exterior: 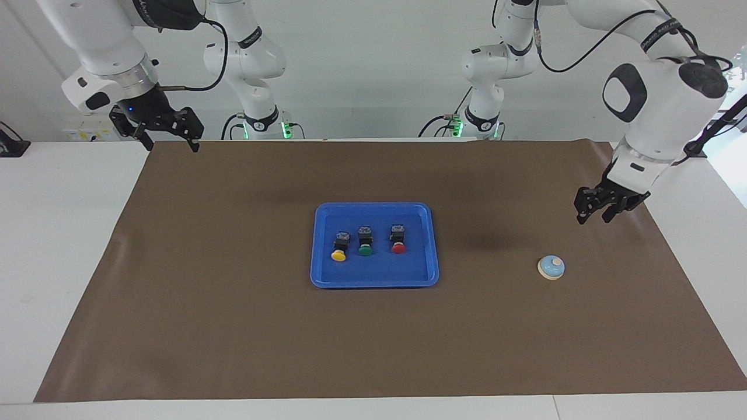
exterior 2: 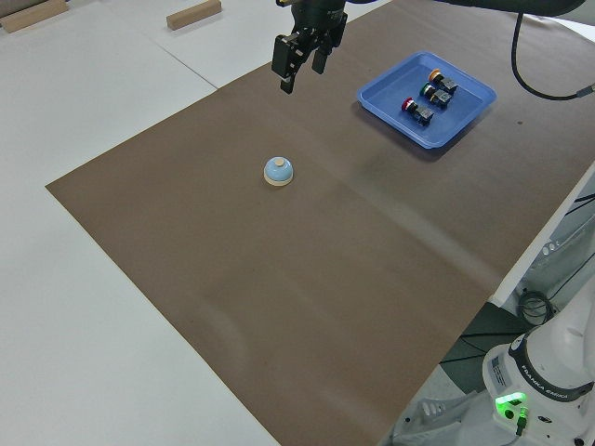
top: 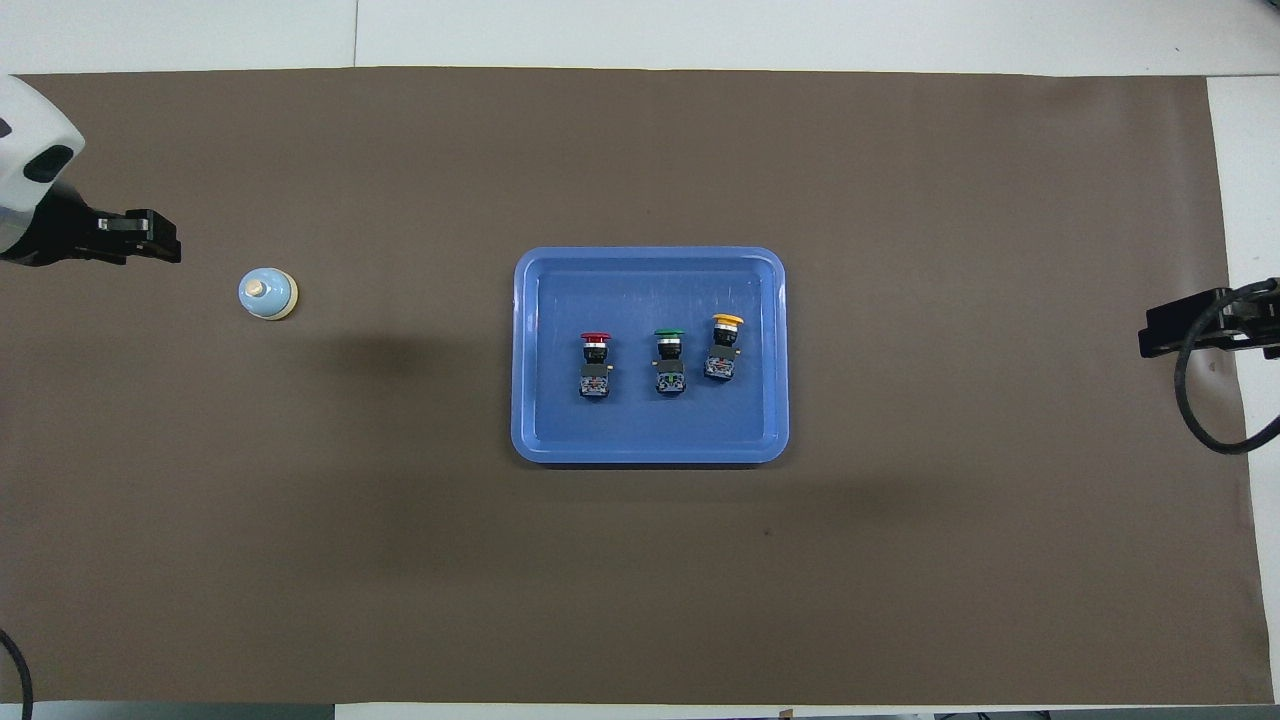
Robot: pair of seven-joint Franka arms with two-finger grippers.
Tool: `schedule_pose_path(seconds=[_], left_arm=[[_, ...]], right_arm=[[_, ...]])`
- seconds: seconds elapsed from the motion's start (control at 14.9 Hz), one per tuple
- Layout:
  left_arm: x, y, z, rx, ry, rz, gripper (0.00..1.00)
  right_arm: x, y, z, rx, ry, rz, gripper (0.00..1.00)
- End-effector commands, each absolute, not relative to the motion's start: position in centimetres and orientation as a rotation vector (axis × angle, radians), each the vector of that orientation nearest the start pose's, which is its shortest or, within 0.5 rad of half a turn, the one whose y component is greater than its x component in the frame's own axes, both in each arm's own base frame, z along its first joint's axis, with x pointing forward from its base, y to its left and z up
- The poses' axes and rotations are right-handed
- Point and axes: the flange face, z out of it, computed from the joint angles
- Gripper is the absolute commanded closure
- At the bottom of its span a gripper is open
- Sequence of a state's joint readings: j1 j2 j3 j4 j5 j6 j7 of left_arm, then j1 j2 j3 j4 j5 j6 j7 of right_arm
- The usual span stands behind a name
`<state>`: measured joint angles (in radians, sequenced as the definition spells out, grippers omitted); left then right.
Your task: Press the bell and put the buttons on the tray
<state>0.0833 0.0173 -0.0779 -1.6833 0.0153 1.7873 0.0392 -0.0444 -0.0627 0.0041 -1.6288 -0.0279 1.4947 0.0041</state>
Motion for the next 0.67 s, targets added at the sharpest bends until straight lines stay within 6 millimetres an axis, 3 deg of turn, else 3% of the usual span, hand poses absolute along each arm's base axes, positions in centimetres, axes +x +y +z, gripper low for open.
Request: schedule_pose_path(seconds=[0.0, 0.13, 0.61], left_arm=[[55.4, -0.2, 58.8, -3.106, 0.044, -0.050, 0.00], [54.5, -0.2, 59.3, -3.107, 0.028, -0.009, 0.00], [54.4, 0.3, 59.3, -3.153, -0.019, 0.012, 0.00]], right_arm=[[52.5, -2.7, 62.8, -3.173, 0.052, 0.126, 0.00], [52.5, -2.7, 62.8, -3.173, 0.052, 0.126, 0.00], [52.5, -2.7, 62.8, -3.173, 0.052, 0.123, 0.00]])
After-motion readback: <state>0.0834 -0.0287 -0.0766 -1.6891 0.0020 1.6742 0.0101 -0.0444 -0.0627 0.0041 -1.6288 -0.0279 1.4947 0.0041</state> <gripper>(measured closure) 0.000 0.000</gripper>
